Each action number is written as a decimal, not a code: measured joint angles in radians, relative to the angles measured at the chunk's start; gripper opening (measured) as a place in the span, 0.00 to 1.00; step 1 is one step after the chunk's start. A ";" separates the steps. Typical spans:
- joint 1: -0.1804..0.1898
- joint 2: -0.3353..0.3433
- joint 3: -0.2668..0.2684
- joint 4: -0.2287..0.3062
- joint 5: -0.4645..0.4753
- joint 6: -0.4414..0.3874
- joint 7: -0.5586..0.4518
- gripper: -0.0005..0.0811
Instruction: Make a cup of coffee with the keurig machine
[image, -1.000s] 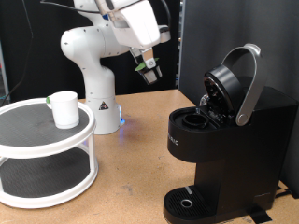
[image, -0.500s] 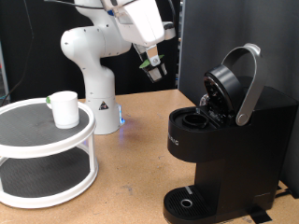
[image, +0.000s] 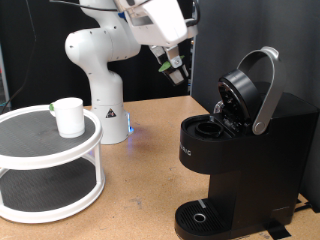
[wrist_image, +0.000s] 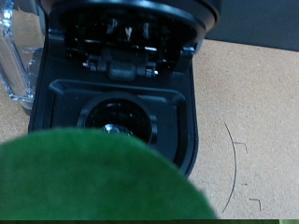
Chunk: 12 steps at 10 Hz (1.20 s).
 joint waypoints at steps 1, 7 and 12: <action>0.010 0.005 0.004 0.005 0.000 -0.024 -0.013 0.60; 0.030 0.079 0.021 0.043 0.006 -0.052 -0.029 0.60; 0.033 0.130 0.054 0.043 0.007 0.012 -0.014 0.60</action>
